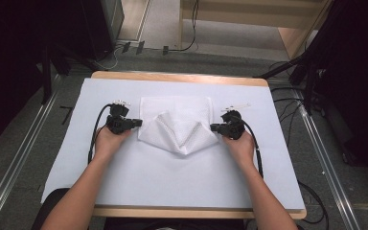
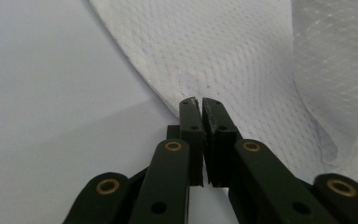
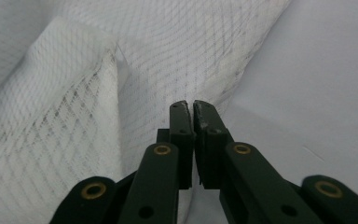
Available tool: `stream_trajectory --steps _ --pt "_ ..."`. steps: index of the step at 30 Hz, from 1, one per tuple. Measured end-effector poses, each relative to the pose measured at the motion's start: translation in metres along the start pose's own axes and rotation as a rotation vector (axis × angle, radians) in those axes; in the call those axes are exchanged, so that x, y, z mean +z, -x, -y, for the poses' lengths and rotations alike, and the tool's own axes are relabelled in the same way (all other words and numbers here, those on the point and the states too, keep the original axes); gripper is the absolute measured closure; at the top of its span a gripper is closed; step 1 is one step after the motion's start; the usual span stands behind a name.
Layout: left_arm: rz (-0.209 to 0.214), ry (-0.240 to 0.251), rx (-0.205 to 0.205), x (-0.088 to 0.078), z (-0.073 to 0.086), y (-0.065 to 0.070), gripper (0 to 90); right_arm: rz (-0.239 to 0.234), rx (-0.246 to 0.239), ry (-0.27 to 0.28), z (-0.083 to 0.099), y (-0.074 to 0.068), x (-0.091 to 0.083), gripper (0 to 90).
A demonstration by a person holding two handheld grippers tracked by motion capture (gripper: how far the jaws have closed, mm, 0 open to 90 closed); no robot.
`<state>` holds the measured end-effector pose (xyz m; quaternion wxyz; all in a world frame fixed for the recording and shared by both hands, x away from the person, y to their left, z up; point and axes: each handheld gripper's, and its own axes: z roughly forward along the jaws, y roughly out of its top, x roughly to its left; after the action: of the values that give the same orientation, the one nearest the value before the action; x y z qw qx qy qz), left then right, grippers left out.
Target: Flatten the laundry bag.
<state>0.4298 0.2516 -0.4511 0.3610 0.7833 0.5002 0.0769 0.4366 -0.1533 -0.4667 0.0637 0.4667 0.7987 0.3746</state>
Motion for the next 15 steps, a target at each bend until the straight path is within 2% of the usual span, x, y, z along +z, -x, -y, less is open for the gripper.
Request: stream_trajectory --steps 3,5,9,11,15 --pt "0.025 0.024 0.005 -0.007 -0.003 0.003 81.2 0.003 -0.001 0.023 -0.002 0.001 -0.008 82.2" --pt "0.022 0.000 0.026 -0.009 -0.007 0.006 77.0 -0.007 0.004 0.041 -0.003 0.001 -0.013 79.3" --pt "0.036 -0.006 0.041 -0.012 -0.010 0.013 73.8 -0.021 -0.003 0.044 -0.006 0.001 -0.019 76.5" --pt "0.050 -0.007 0.047 -0.012 -0.013 0.017 74.6 -0.027 -0.010 0.052 -0.007 -0.001 -0.020 77.9" --pt "0.088 -0.001 0.063 -0.015 -0.016 0.026 84.5 -0.040 -0.015 0.046 -0.011 -0.006 -0.018 86.6"
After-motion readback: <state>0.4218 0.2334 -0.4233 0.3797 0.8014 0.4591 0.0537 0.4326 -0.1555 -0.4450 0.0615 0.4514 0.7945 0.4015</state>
